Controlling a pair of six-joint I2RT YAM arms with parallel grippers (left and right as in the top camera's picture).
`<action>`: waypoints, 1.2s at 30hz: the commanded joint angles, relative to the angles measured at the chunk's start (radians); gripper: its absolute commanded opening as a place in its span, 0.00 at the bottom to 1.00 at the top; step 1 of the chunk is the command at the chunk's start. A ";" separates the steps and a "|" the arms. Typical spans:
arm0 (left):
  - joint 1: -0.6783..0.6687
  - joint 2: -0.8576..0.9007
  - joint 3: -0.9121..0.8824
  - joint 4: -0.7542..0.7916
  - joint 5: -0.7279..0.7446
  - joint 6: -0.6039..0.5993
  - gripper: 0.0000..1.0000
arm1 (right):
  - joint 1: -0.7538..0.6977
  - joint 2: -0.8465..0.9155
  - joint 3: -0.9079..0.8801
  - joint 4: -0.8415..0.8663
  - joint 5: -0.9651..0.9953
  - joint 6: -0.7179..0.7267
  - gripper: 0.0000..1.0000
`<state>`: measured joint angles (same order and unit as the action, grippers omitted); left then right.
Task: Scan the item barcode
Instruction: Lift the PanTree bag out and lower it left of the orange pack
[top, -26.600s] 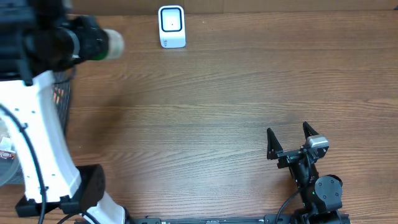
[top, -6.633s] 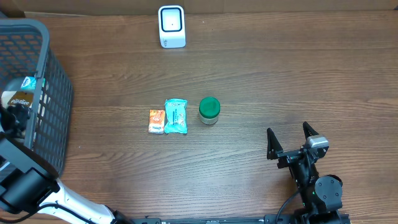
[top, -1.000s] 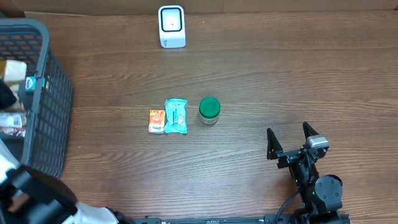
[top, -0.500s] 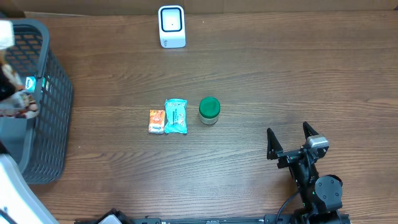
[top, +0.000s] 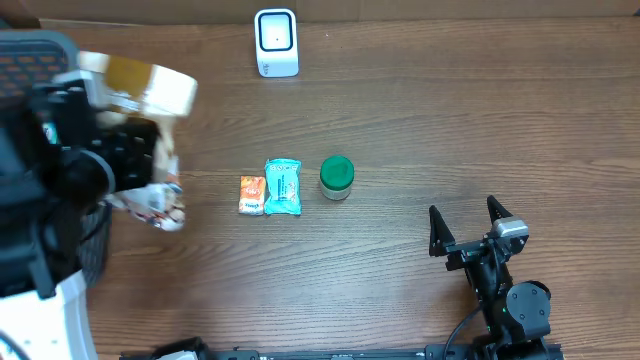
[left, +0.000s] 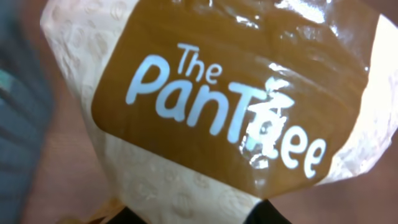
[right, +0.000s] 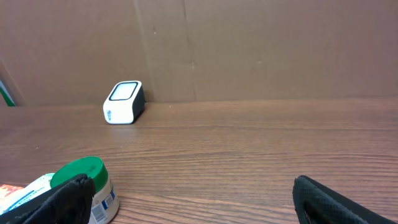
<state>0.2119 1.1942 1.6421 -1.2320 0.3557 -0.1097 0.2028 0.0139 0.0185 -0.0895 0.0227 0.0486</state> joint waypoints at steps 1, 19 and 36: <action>-0.072 0.054 -0.005 -0.040 -0.039 -0.018 0.05 | -0.001 -0.011 -0.011 0.007 -0.005 -0.005 1.00; -0.240 0.433 -0.166 -0.036 -0.271 -0.099 0.06 | -0.001 -0.011 -0.011 0.007 -0.005 -0.005 1.00; -0.238 0.493 -0.418 0.291 -0.415 -0.288 0.10 | -0.001 -0.011 -0.011 0.007 -0.005 -0.005 1.00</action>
<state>-0.0265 1.6855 1.2514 -0.9760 -0.0124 -0.3519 0.2028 0.0139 0.0185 -0.0898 0.0223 0.0486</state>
